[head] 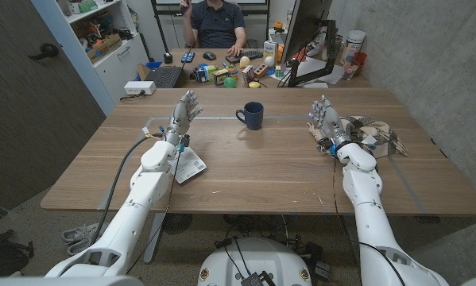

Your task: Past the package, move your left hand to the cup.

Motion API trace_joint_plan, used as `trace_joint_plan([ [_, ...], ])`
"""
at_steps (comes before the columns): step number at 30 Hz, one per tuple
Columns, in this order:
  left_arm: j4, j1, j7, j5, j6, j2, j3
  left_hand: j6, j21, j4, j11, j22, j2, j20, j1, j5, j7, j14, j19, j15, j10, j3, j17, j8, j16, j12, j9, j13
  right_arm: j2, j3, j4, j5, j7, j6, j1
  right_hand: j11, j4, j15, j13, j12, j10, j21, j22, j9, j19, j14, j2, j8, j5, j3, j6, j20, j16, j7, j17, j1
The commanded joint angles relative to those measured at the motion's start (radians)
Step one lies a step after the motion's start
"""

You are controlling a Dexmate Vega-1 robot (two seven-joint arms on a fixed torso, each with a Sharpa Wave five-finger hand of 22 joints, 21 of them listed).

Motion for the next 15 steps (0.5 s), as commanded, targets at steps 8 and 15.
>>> trace_joint_plan([
  [8, -0.081, 0.014, 0.334, 0.338, -0.117, -0.03, -0.003, 0.028, -0.011, -0.07, 0.014, 0.003, -0.121, -0.036, 0.035, -0.002, -0.047, -0.007, -0.009, 0.003, 0.048, -0.042, 0.006, 0.009, -0.023, 0.006, 0.001, 0.008, 0.136, 0.157, -0.011, -0.147, 0.131, 0.008, 0.034, 0.009, -0.001, -0.002, 0.004, 0.005, 0.001, -0.004, 0.004, 0.004, 0.0, -0.004, 0.083, 0.004, 0.005, 0.01, 0.0, -0.009, 0.004, 0.009, 0.004, 0.002],
  [15, -0.066, -0.022, 0.483, 0.46, -0.186, 0.021, 0.059, 0.024, -0.023, -0.099, 0.014, 0.003, -0.176, -0.007, 0.05, 0.002, -0.05, -0.038, -0.029, 0.007, 0.005, -0.069, 0.008, 0.004, -0.044, -0.016, 0.004, 0.011, 0.162, 0.183, -0.023, -0.143, 0.168, 0.01, 0.032, 0.01, -0.001, -0.001, 0.004, 0.006, 0.003, -0.006, 0.004, 0.004, 0.001, -0.003, 0.08, 0.004, 0.005, 0.009, 0.002, -0.008, 0.004, 0.009, 0.004, 0.001],
])
